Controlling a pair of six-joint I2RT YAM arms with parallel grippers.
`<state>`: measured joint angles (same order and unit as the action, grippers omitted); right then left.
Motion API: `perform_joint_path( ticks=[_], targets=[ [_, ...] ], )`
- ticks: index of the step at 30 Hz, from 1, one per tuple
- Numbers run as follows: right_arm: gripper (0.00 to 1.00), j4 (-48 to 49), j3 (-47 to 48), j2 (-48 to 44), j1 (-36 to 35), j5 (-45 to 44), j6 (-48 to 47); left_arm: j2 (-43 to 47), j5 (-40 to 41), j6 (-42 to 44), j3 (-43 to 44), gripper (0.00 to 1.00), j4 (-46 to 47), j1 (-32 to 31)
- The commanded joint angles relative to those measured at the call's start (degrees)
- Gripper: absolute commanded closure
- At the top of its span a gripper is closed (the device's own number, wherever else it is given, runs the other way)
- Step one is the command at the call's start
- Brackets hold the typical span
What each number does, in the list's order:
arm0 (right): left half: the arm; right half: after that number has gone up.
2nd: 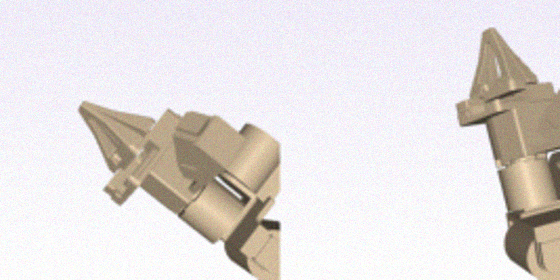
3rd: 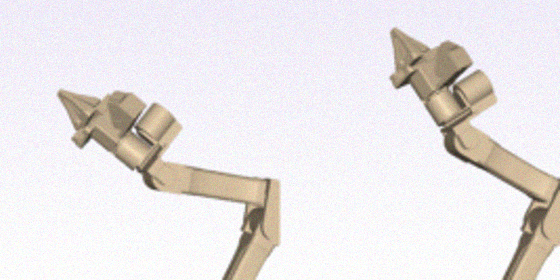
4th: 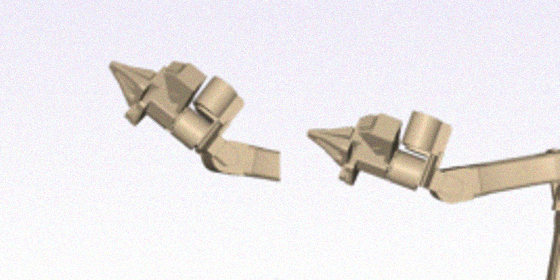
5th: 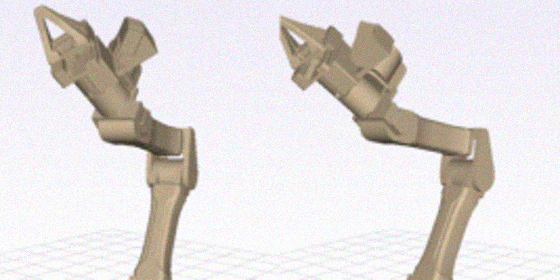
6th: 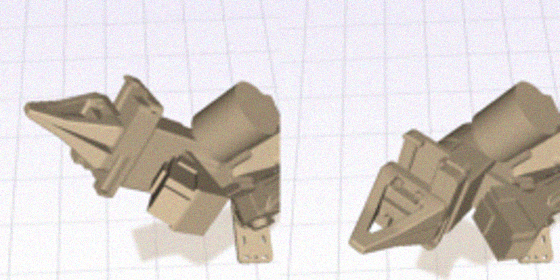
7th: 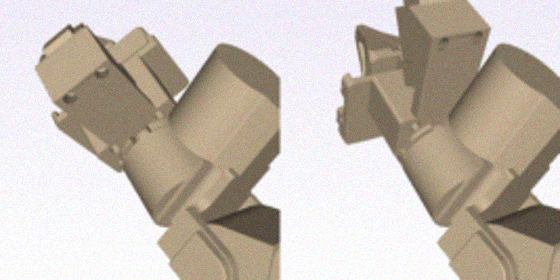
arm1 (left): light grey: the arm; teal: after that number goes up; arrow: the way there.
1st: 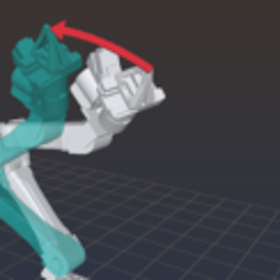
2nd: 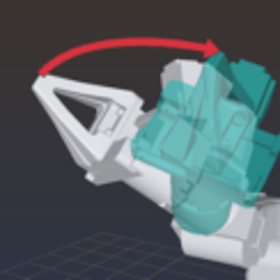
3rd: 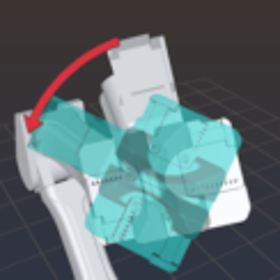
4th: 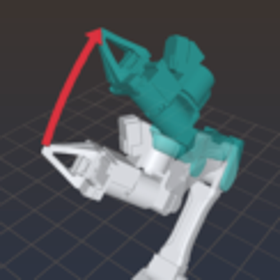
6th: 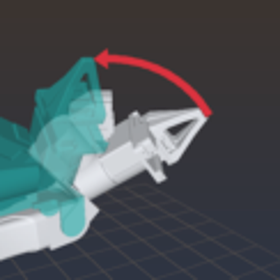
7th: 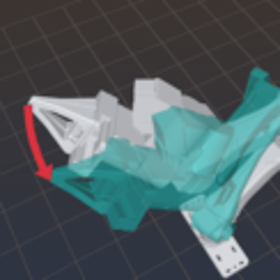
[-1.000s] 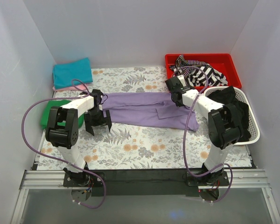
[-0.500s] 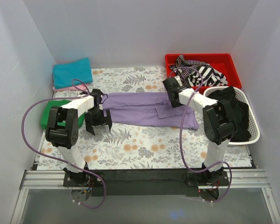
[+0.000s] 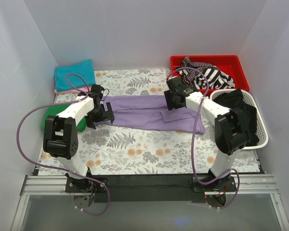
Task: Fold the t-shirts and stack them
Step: Fold the tshirt
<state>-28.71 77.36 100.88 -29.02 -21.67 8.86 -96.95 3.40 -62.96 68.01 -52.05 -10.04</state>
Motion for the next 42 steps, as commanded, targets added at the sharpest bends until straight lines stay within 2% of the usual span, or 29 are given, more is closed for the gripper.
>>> perform_joint_path(
  ticks=[1,13,22,29,42],
  targets=[
    [0.33,2.9,0.4,2.3,-0.9,6.5,0.5,1.0,2.8,-1.3,0.9,0.03,4.0,0.5],
    [0.33,6.8,0.3,2.9,-1.3,11.3,1.0,-1.8,10.1,-3.2,-0.1,0.02,7.6,1.3],
    [0.32,8.0,0.1,8.5,-1.4,12.6,2.1,-2.6,11.3,-3.3,-2.9,0.02,10.7,3.4],
    [0.32,8.5,-4.3,9.8,-1.2,13.6,2.3,-1.0,4.6,-3.5,-0.4,0.02,13.2,4.2],
    [0.32,7.1,-11.9,10.1,-0.2,7.7,4.1,-5.7,22.9,1.6,1.5,0.02,5.0,4.2]
  ],
)
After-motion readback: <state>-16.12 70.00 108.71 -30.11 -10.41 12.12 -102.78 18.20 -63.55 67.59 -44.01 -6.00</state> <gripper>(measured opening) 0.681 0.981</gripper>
